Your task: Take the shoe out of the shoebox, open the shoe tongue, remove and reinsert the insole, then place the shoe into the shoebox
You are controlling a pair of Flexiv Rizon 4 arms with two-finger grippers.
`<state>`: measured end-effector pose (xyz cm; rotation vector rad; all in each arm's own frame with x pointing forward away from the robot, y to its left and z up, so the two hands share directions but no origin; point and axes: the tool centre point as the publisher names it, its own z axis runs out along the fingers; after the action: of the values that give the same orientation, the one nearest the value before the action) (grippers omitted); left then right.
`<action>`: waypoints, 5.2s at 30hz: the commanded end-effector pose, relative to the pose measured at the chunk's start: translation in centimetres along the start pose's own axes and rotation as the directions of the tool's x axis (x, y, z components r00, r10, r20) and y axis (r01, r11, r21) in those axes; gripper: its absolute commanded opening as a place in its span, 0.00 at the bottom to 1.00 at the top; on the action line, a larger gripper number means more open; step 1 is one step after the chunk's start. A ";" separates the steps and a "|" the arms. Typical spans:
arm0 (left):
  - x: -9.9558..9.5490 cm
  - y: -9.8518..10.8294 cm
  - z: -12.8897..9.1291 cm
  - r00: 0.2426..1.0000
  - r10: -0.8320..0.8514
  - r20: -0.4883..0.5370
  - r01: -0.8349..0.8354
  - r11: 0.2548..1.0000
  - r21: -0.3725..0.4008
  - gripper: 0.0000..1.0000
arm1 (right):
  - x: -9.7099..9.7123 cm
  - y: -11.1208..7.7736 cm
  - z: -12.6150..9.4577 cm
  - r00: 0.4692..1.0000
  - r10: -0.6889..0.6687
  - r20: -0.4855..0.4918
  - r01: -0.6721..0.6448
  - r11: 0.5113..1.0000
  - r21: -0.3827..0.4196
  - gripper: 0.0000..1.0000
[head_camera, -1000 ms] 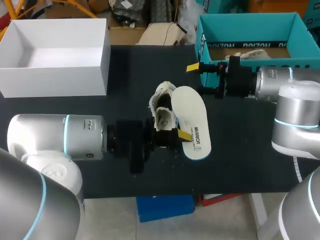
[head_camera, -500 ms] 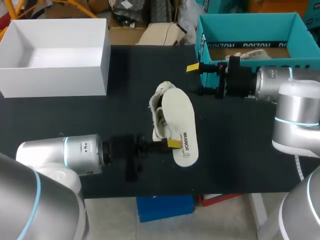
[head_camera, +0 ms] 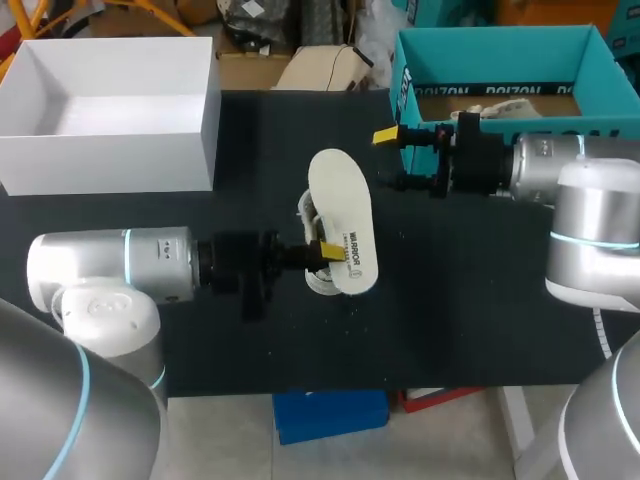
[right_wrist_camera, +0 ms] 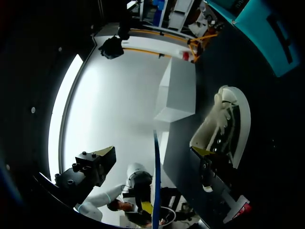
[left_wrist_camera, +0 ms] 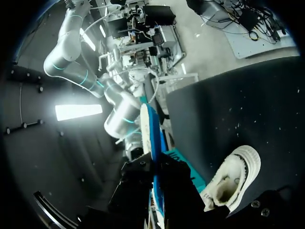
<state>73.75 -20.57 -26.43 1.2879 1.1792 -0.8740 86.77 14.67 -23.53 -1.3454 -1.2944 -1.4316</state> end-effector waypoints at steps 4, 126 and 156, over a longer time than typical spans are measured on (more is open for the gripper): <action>1.4 4.1 0.3 1.000 -0.002 -0.005 0.002 0.997 0.079 0.00 | 0.0 -0.1 0.1 1.000 0.000 0.001 0.000 1.000 -0.003 1.00; -0.3 7.3 -0.7 0.977 -0.012 -0.215 0.015 1.000 0.014 1.00 | -2.8 -2.2 3.8 0.996 0.046 0.070 -0.065 0.950 0.304 0.00; -6.2 6.3 -2.4 0.633 -0.015 -0.774 0.084 0.995 0.049 1.00 | -2.8 -2.2 3.8 0.996 0.046 0.070 -0.065 0.950 0.304 0.00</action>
<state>77.97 -17.81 -18.85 1.6461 1.6779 -0.5858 85.85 18.42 -26.97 -1.2110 -1.4391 -1.1056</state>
